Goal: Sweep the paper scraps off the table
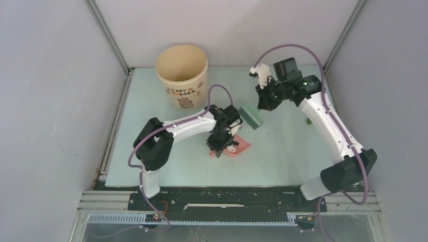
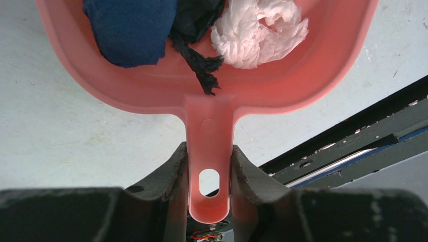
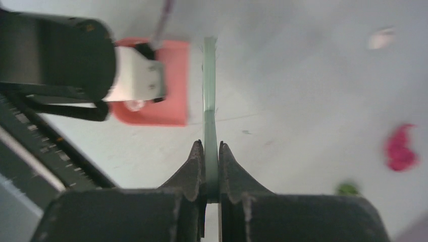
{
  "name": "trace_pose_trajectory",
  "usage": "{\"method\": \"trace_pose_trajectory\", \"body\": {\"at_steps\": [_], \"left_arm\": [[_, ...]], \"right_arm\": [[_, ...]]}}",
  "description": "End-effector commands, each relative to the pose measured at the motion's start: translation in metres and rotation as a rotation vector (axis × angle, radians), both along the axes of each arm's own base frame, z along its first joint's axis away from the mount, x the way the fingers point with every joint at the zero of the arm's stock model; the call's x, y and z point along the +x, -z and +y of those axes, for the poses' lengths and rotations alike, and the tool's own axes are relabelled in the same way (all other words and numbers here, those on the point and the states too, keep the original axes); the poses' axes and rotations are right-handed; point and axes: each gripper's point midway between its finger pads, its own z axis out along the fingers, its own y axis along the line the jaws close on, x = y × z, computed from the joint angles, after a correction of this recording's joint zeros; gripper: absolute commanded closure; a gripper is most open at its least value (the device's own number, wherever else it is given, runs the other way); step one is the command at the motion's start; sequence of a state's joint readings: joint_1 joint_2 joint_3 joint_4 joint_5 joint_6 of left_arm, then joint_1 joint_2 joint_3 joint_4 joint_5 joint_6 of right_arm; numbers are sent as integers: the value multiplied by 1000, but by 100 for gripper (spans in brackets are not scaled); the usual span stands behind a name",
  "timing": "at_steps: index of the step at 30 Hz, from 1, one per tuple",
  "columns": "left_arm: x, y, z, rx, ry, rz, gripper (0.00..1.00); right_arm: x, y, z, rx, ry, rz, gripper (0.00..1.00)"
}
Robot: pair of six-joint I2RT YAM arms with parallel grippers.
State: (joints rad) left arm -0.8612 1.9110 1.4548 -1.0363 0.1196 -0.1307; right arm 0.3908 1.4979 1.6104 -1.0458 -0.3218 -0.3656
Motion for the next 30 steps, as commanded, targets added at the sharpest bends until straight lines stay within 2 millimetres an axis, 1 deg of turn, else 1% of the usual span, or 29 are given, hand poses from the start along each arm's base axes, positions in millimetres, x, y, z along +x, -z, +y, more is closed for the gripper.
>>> {"method": "trace_pose_trajectory", "body": {"at_steps": [1,4,7,9,10,11,12,13,15,17,18,21,22,24,26,27,28,30], "left_arm": [[3,-11,-4,-51,-3,-25,100],[2,-11,-3,-52,-3,-25,100],[2,-10,0,-41,-5,-34,100],[2,-8,2,-31,-7,-39,100],[2,-7,4,-26,-7,-38,100],[2,-6,5,-22,-8,-37,100],[2,-6,5,-20,-9,-38,100],[2,-6,6,-19,-10,-40,100],[5,-6,6,-11,-12,-53,100],[7,-5,9,3,-19,-62,100],[7,-4,11,8,-21,-64,100],[10,-3,14,23,-25,-78,100],[11,-2,16,29,-27,-80,100],[12,-1,18,36,-31,-81,100],[13,1,19,41,-34,-80,100],[13,1,20,45,-35,-81,100],[14,0,21,48,-37,-83,100],[17,0,23,49,-46,-85,100]], "right_arm": [[48,-32,-51,-180,89,-208,100],[95,-34,-79,-288,147,-298,100],[147,-33,-110,-415,236,-381,100],[184,-37,-133,-488,299,-429,100],[201,-40,-140,-505,320,-447,100],[217,-43,-146,-519,333,-461,100],[232,-41,-149,-534,337,-466,100],[246,-42,-151,-547,338,-483,100],[269,-27,-150,-599,299,-493,100],[289,-11,-148,-650,264,-518,100],[299,1,-144,-663,244,-527,100],[311,26,-134,-687,192,-521,100],[312,35,-130,-690,178,-510,100],[308,52,-122,-682,152,-469,100],[297,67,-111,-660,127,-425,100],[290,71,-106,-643,113,-404,100],[281,78,-100,-626,96,-377,100],[259,85,-90,-595,65,-333,100]]}}
